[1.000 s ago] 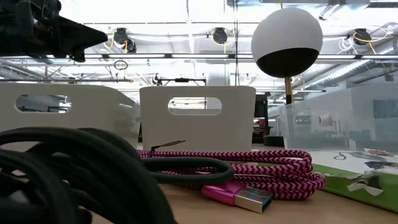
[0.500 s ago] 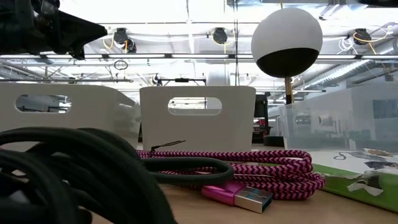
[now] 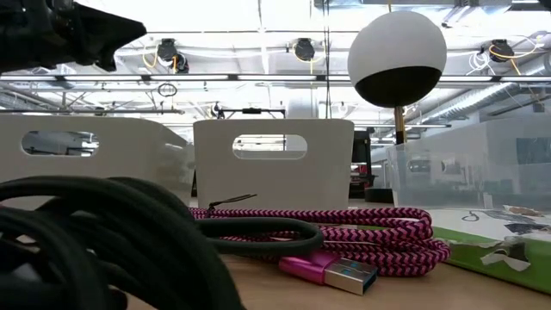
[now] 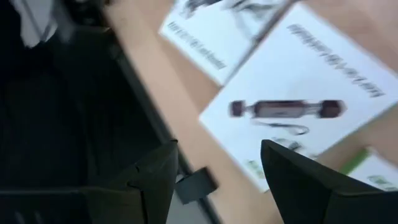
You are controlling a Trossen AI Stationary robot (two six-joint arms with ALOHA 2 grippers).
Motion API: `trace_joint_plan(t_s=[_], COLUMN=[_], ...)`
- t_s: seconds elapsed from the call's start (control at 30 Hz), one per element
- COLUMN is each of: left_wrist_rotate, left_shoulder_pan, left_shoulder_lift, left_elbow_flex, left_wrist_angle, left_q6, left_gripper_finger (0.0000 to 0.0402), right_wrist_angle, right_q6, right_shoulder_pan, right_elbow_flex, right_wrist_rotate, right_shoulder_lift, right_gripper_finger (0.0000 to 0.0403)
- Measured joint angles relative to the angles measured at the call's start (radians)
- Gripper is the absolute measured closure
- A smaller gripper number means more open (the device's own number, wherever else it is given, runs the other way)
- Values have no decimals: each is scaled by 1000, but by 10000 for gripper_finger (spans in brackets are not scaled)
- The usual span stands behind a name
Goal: Pick and place items into bin
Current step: Put the middle white card reader box into the transparent bin
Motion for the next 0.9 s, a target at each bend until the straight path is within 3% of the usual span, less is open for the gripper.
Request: trace_joint_plan(t_s=[0.33,0.9], left_wrist_rotate=[-1,-1], left_shoulder_pan=[0,0], left_shoulder_lift=[0,0], left_elbow_flex=[0,0], left_wrist_angle=[0,-6], left_q6=[119,88], left_gripper_finger=[339,339], right_wrist_angle=[1,-33], right_q6=[130,232], right_shoulder_pan=[-1,-1], right_elbow_flex=[-25,-26], right_wrist_rotate=[-11,-75], right_shoulder_lift=[2,18], right_gripper_finger=[183,204])
